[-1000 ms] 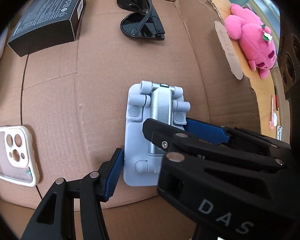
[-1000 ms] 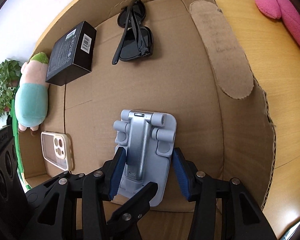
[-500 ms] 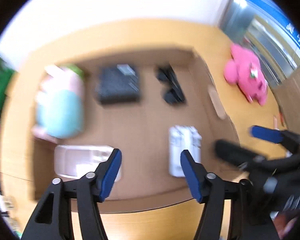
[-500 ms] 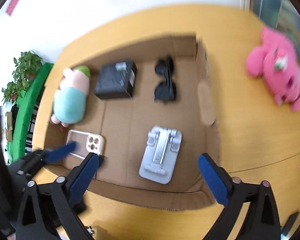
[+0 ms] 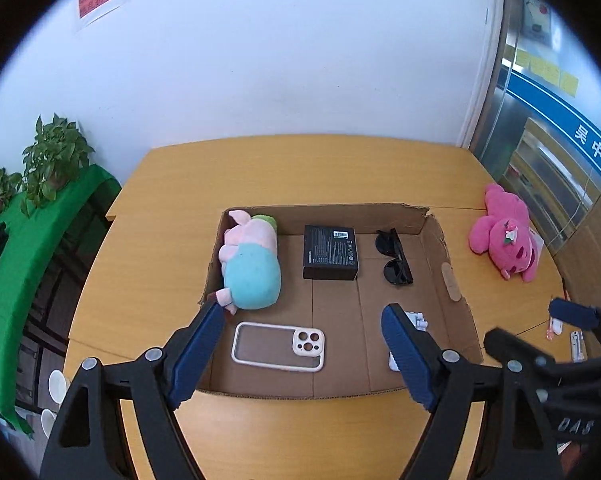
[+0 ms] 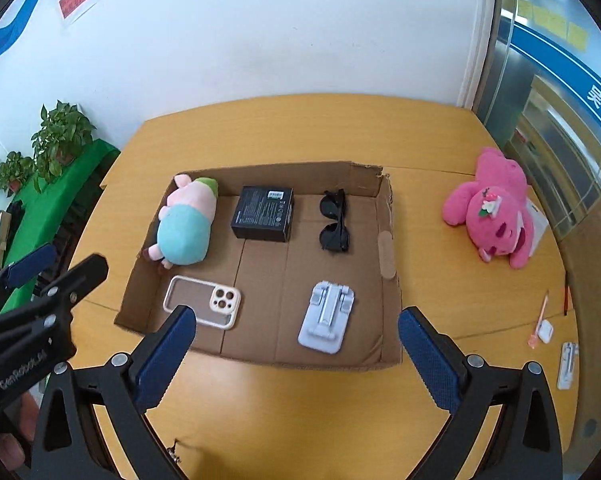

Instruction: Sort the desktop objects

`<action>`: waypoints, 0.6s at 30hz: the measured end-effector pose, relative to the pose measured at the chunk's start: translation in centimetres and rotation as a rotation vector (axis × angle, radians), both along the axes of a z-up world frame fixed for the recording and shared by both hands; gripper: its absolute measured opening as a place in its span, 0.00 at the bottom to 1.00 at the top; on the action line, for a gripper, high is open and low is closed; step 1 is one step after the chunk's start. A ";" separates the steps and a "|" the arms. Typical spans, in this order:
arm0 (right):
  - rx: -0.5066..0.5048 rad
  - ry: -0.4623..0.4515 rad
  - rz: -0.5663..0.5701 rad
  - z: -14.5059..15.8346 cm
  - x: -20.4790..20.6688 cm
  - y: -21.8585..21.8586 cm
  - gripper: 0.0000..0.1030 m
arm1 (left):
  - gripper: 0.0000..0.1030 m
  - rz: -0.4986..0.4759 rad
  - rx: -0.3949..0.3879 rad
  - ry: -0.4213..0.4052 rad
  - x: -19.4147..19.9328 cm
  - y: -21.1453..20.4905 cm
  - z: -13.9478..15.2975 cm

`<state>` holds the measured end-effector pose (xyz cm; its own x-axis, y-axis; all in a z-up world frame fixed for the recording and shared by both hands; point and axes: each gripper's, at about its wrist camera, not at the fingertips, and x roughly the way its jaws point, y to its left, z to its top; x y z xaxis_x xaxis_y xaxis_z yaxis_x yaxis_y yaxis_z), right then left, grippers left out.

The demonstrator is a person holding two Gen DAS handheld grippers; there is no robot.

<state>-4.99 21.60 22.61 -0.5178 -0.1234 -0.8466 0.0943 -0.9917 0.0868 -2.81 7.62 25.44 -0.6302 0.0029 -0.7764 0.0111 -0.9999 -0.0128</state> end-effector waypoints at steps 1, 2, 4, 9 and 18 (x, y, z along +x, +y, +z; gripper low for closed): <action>0.012 -0.001 0.003 0.2 0.6 -0.6 1.00 | 0.80 -0.003 0.012 -0.004 0.4 -0.2 0.1; 0.031 -0.001 0.005 0.4 1.2 -1.1 1.00 | 0.81 -0.010 0.022 -0.003 0.9 -0.2 0.1; 0.046 -0.003 0.000 0.5 2.0 -1.7 1.00 | 0.83 -0.029 0.038 0.017 1.9 -0.4 0.6; 0.060 -0.016 -0.001 0.9 3.1 -3.0 1.00 | 0.84 -0.046 0.073 0.013 3.3 -1.0 1.4; 0.066 -0.012 0.007 1.5 4.0 -4.3 1.00 | 0.84 -0.023 0.001 0.049 4.7 -0.8 2.4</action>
<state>-0.99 17.28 24.13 -0.5070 -0.0707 -0.8590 0.1003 -0.9947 0.0227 1.94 6.82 27.82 -0.6673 0.0185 -0.7446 -0.0125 -0.9998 -0.0137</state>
